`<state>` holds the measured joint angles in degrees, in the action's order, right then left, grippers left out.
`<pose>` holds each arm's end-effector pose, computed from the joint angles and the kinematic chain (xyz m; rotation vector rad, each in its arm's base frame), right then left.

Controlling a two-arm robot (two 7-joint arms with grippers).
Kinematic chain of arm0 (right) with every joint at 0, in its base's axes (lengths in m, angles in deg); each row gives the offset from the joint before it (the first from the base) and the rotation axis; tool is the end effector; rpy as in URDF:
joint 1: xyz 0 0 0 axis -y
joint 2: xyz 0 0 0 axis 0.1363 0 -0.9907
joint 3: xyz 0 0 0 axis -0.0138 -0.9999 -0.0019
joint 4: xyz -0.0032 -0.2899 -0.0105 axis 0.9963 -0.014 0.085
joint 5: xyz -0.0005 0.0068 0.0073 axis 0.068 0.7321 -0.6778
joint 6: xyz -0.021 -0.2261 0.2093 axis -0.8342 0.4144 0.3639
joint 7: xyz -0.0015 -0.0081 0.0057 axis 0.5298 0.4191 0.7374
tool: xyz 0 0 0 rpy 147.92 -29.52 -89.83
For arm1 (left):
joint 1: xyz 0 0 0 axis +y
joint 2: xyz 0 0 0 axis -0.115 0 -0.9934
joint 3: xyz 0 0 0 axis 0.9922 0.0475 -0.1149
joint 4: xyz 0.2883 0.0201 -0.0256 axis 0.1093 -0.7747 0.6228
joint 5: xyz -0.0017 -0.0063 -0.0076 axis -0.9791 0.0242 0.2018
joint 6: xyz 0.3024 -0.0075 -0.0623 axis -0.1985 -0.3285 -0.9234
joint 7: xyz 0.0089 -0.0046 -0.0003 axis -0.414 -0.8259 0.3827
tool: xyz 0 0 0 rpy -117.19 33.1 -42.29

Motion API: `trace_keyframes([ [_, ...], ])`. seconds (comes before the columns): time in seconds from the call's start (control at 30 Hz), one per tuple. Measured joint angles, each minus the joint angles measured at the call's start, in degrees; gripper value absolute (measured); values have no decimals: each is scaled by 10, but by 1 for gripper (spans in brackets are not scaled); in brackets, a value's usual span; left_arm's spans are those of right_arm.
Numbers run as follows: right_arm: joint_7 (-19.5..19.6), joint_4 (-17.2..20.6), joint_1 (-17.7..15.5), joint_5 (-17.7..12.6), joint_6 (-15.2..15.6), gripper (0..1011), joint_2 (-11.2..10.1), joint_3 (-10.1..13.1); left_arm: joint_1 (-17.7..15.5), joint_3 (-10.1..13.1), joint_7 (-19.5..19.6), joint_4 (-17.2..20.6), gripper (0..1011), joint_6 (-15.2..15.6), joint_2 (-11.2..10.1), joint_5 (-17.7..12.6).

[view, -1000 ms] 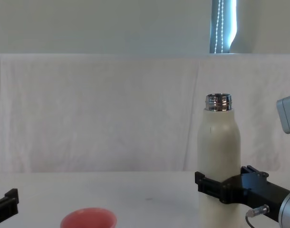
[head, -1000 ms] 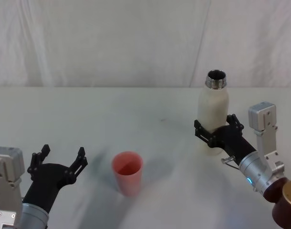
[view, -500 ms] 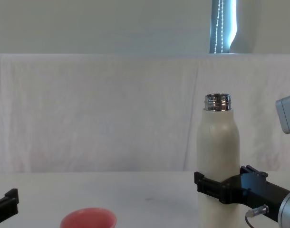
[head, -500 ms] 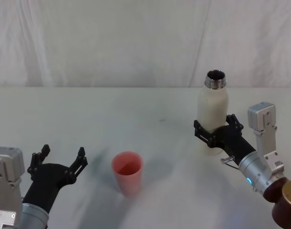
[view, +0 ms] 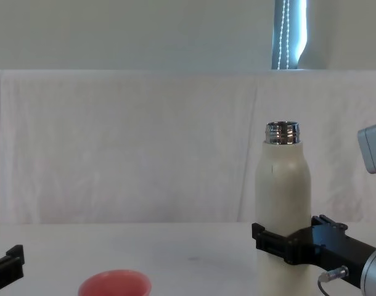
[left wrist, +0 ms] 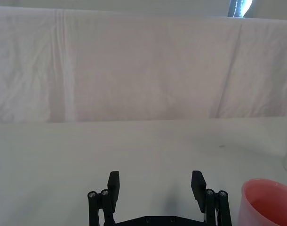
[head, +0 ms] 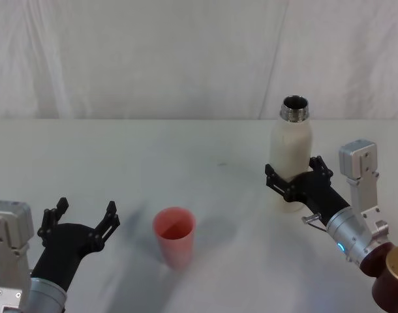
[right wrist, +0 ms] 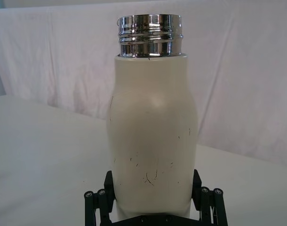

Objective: Grasp the thermos with one hand and pour water into the cup lid.

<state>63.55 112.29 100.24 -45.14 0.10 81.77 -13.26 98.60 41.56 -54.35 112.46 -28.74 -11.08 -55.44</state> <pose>0.4083 0.0312 -0.3064 0.0099 -0.0904 -1.0708 0.2531 0.0375 -0.2852 -0.0381 0.0138 1.4458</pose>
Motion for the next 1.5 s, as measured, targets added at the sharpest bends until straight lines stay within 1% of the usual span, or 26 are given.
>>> trace_keyframes([
  [0.2,0,0,0,0,0,951,0,0,0,0,0,0,1001,0,0,0],
  [0.33,0,0,0,0,0,1001,0,0,0,0,0,0,1001,0,0,0],
  [1.17,-1,2,-1,-1,0,1001,0,1,0,0,0,0,1001,0,0,0],
  [1.5,-14,14,-10,-17,1,1001,-6,8,0,0,0,0,1001,0,0,0],
])
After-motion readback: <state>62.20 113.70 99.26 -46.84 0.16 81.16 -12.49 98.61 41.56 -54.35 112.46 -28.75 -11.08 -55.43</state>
